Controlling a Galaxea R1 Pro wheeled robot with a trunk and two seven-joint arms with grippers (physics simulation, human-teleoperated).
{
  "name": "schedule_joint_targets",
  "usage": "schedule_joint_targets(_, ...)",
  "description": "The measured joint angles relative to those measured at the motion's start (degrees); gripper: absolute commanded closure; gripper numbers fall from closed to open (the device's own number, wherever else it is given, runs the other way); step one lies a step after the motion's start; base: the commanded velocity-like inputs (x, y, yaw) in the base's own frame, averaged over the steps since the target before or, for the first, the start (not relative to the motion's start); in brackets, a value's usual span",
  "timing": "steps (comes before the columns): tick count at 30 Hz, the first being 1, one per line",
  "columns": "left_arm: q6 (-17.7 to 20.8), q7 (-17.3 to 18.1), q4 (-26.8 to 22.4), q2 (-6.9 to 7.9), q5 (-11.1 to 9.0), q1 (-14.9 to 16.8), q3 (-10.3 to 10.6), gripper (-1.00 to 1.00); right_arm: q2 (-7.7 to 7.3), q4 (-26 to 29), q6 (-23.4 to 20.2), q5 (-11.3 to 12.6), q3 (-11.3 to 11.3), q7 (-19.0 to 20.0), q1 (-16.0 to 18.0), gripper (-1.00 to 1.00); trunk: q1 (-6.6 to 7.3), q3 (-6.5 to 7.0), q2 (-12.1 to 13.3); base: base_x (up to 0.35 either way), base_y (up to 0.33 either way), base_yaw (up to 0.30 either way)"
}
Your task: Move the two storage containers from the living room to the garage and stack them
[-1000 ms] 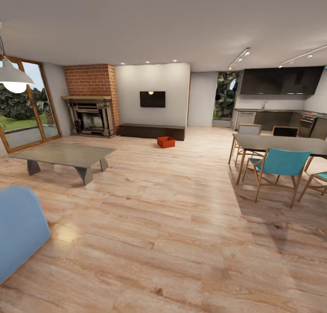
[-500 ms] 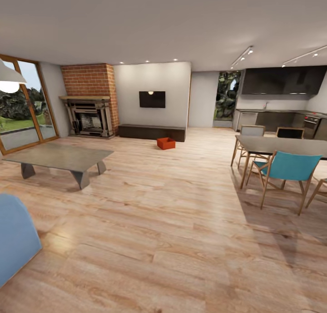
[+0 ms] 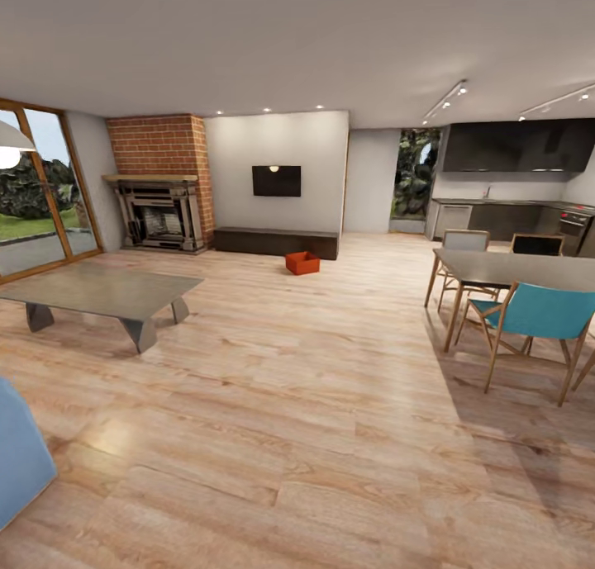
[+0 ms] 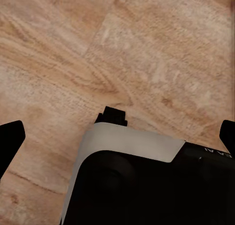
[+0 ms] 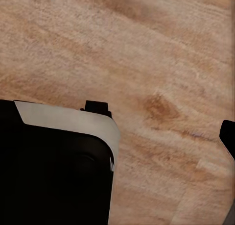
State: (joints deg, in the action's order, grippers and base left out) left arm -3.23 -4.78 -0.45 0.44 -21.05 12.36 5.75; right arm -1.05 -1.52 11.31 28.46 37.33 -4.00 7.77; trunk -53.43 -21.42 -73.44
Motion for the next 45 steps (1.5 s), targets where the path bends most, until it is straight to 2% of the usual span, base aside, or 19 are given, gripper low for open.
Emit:
schedule_joint_targets(16, -0.06, 0.00, 0.00, -0.07, 0.09, 0.00, 0.00, -1.00, 0.43, 0.00, 0.11, -0.06, 0.08, -0.02, 0.00, -1.00, 0.00, 0.00, 0.00, 0.322, -0.012, 0.000)
schedule_joint_targets(35, 0.00, 0.01, 0.00, 0.00, -0.08, 0.00, 0.00, -1.00, 0.44, -0.01, 0.17, 0.05, -0.13, 0.00, 0.00, -1.00, 0.00, 0.00, 0.00, 0.295, -0.140, 0.000)
schedule_joint_targets(45, 0.02, 0.00, 0.00, 0.00, -0.13, 0.00, 0.00, -1.00, 0.51, 0.00, 0.11, -0.03, 0.04, 0.04, 0.00, -1.00, 0.00, 0.00, 0.00, 0.315, -0.025, 0.000)
